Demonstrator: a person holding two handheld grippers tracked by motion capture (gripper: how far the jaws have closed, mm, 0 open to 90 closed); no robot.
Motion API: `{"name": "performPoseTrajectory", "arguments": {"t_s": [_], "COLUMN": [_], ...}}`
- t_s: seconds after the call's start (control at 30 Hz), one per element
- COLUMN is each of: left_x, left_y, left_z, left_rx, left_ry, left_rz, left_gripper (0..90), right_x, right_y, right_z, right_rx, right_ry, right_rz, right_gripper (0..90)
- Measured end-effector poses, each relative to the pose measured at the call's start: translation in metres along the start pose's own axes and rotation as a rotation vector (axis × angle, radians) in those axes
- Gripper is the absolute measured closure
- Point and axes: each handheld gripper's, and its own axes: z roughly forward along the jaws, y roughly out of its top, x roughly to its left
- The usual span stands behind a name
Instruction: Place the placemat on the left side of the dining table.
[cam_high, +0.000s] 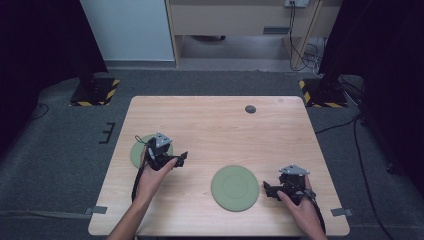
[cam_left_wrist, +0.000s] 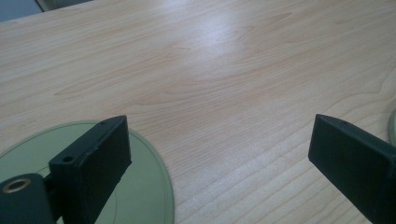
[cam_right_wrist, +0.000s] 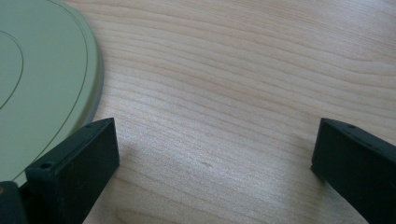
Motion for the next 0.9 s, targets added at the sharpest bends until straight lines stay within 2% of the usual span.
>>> {"name": "performPoseTrajectory", "arguments": {"t_s": [0.33,0.7,0.9], "left_x": [-0.016,-0.04,-0.048], "left_y": [-0.007,-0.018,-0.025], "left_z": [0.0,0.001,0.001], "left_rx": [0.02,0.065,0.09], "left_ry": [-0.028,-0.059,-0.071], "left_rz": [0.028,0.116,0.134], "left_gripper": [4.5,3.7,3.2], "right_x": [0.0,0.0,0.0], "right_y": [0.0,0.0,0.0], "right_z": [0.0,0.0,0.0], "right_rx": [0.001,0.0,0.0], "right_ry": [0.001,0.002,0.003], "right_rz": [-0.001,-0.004,-0.005], "right_gripper": [0.9,1.0,1.0]}}
